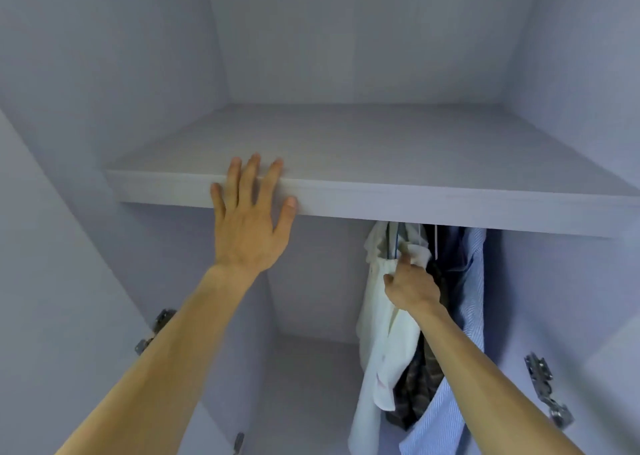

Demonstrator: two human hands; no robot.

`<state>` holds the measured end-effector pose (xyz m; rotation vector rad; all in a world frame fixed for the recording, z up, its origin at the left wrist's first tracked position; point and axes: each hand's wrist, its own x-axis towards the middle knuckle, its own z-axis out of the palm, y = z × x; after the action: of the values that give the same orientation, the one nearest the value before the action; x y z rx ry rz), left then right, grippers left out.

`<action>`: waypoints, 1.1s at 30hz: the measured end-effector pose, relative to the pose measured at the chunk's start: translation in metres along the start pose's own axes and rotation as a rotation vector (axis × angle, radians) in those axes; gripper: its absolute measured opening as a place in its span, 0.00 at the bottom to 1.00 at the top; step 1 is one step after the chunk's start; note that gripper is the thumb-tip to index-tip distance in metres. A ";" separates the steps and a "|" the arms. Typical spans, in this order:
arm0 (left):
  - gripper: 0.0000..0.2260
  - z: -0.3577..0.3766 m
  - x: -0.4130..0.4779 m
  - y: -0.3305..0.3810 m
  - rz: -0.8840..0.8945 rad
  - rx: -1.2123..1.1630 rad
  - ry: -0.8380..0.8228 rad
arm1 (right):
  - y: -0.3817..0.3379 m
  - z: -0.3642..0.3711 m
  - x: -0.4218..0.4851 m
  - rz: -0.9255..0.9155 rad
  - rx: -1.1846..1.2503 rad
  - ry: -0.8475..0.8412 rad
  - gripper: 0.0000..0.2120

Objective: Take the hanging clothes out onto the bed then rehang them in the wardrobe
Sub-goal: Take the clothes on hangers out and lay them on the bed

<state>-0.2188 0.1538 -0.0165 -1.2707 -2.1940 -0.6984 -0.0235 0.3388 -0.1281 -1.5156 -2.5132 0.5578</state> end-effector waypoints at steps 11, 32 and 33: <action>0.25 0.019 0.003 -0.001 -0.018 -0.007 0.137 | 0.010 0.001 0.027 0.001 -0.002 -0.085 0.37; 0.26 0.011 0.001 0.016 -0.094 -0.007 0.055 | 0.003 -0.009 0.019 0.014 0.785 -0.400 0.28; 0.25 0.009 0.001 0.018 -0.107 -0.010 0.051 | 0.001 -0.012 0.017 0.007 0.790 -0.405 0.26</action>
<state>-0.2047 0.1686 -0.0192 -1.1351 -2.2325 -0.7749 -0.0271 0.3573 -0.1191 -1.1658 -2.0712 1.7398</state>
